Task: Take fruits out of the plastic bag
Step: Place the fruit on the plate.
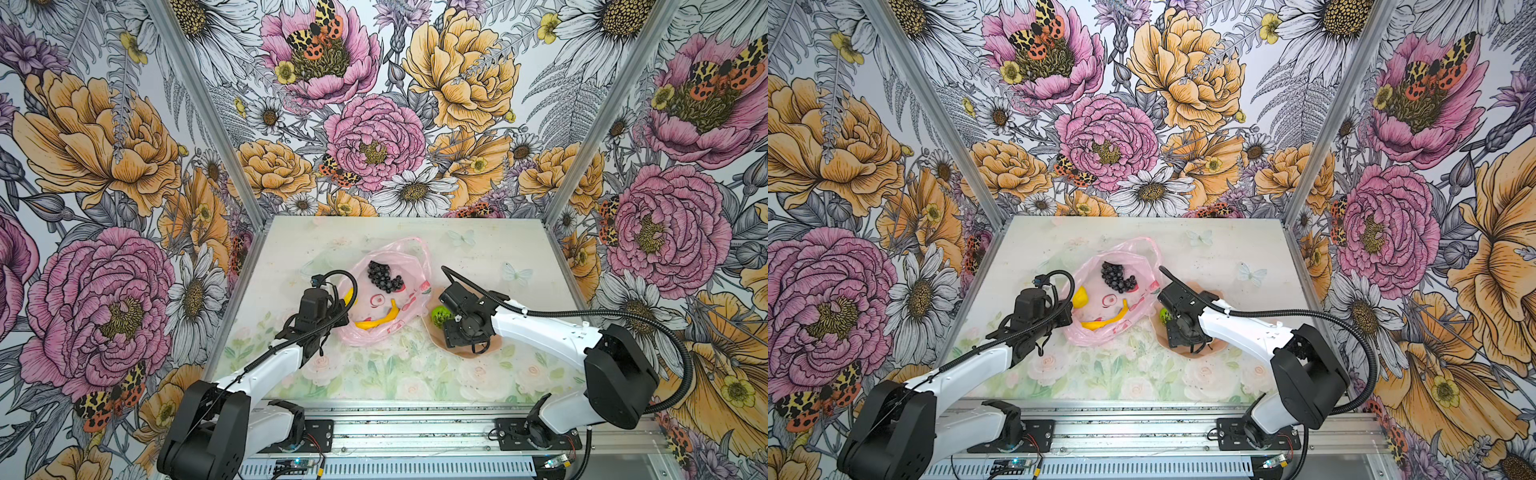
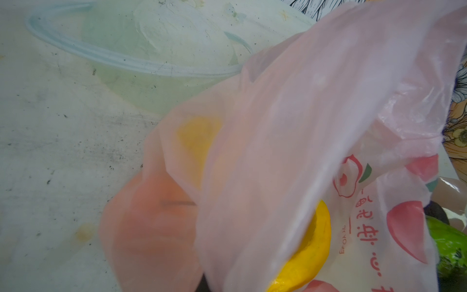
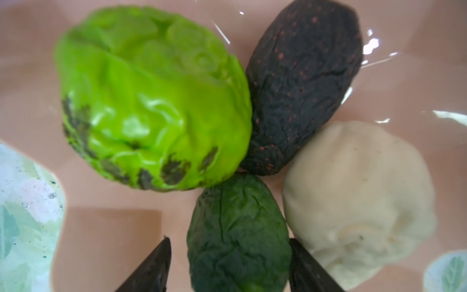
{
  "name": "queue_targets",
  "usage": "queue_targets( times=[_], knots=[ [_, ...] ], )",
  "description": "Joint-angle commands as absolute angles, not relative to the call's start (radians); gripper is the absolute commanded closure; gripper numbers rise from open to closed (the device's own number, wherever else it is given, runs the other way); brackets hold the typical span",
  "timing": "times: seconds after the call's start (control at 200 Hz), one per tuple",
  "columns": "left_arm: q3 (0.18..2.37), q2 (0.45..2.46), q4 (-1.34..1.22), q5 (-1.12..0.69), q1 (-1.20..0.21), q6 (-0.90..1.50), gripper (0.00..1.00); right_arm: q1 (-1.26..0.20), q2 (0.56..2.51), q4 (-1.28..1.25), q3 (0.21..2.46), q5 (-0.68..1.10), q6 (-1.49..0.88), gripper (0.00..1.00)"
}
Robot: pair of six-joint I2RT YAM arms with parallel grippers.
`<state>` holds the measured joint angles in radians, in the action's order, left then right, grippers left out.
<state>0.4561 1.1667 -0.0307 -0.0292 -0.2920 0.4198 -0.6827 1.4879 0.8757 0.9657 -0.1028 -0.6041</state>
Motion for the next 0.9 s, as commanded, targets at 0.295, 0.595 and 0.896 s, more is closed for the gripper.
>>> queue_targets(
  times=[0.295, 0.595, 0.896],
  knots=[
    [0.462, 1.142, -0.029, -0.014, -0.295, 0.417, 1.00, -0.673, 1.477, 0.948, 1.062, -0.191, -0.570, 0.10],
    [0.464, 1.141, -0.027, -0.016, -0.295, 0.416, 1.00, -0.669, 1.450, 0.991, 1.120, -0.240, -0.561, 0.04],
    [0.466, 1.149, -0.029, -0.020, -0.295, 0.417, 1.00, -0.661, 1.411, 1.012, 1.165, -0.300, -0.548, 0.03]
  ],
)
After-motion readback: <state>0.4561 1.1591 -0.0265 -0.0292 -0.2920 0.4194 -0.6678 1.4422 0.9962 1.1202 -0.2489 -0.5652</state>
